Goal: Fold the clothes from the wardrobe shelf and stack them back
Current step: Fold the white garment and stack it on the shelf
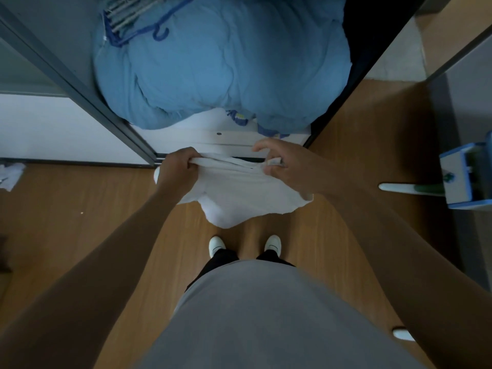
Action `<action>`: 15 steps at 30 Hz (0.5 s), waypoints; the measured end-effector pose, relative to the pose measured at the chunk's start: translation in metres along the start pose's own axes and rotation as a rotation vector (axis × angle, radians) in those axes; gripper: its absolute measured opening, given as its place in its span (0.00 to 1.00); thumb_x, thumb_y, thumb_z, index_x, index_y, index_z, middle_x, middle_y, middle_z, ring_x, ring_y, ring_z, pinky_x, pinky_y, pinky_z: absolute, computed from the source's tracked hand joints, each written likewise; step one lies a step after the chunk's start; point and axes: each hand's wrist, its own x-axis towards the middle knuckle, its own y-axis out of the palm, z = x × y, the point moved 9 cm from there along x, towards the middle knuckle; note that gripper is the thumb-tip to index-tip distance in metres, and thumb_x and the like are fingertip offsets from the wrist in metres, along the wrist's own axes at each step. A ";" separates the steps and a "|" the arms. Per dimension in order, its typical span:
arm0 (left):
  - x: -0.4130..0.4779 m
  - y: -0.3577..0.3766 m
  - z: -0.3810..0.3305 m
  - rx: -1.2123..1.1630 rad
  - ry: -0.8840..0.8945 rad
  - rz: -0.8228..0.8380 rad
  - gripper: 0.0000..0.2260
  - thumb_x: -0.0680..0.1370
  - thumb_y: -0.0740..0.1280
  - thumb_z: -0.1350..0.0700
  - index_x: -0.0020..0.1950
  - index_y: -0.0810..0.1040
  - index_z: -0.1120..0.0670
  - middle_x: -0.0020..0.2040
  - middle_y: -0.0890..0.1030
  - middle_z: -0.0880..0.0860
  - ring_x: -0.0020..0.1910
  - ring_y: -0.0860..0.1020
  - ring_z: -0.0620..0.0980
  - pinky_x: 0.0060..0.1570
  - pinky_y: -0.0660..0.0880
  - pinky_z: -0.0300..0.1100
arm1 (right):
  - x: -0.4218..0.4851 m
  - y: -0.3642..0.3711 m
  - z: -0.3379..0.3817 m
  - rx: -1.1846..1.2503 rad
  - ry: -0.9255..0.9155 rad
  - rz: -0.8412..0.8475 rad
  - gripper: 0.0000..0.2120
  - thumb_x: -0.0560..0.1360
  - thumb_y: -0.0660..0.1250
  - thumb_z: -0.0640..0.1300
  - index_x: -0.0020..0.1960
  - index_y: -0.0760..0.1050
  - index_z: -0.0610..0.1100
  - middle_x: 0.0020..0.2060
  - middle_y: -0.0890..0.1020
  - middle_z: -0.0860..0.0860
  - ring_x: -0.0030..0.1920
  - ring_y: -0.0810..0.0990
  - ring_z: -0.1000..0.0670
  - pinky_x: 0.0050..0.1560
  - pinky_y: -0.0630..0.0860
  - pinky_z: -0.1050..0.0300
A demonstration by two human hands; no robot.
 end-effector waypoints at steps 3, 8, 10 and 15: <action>-0.004 -0.002 0.000 -0.002 0.023 0.009 0.13 0.71 0.59 0.65 0.48 0.73 0.48 0.40 0.79 0.46 0.39 0.77 0.52 0.38 0.71 0.44 | 0.008 0.013 -0.009 -0.258 0.041 0.171 0.14 0.79 0.59 0.37 0.60 0.79 0.44 0.46 0.82 0.53 0.45 0.79 0.58 0.48 0.75 0.62; -0.003 0.006 0.012 0.149 0.064 0.142 0.15 0.75 0.61 0.63 0.56 0.82 0.53 0.51 0.84 0.52 0.51 0.80 0.55 0.48 0.73 0.44 | 0.017 0.014 -0.009 -0.257 0.110 0.140 0.13 0.72 0.60 0.34 0.31 0.65 0.43 0.29 0.68 0.46 0.30 0.67 0.52 0.32 0.63 0.55; -0.005 0.004 0.022 0.190 0.038 0.166 0.14 0.75 0.60 0.65 0.53 0.83 0.56 0.52 0.84 0.56 0.52 0.80 0.58 0.48 0.72 0.44 | 0.022 0.011 -0.002 -0.233 0.103 0.040 0.13 0.73 0.59 0.35 0.31 0.63 0.44 0.28 0.66 0.48 0.30 0.65 0.52 0.31 0.61 0.57; -0.005 -0.020 0.020 0.166 0.045 0.068 0.12 0.74 0.59 0.67 0.47 0.82 0.60 0.44 0.83 0.59 0.45 0.79 0.60 0.43 0.72 0.45 | 0.032 0.009 0.021 0.021 0.040 -0.115 0.18 0.75 0.56 0.33 0.30 0.57 0.46 0.26 0.60 0.51 0.28 0.60 0.54 0.30 0.56 0.57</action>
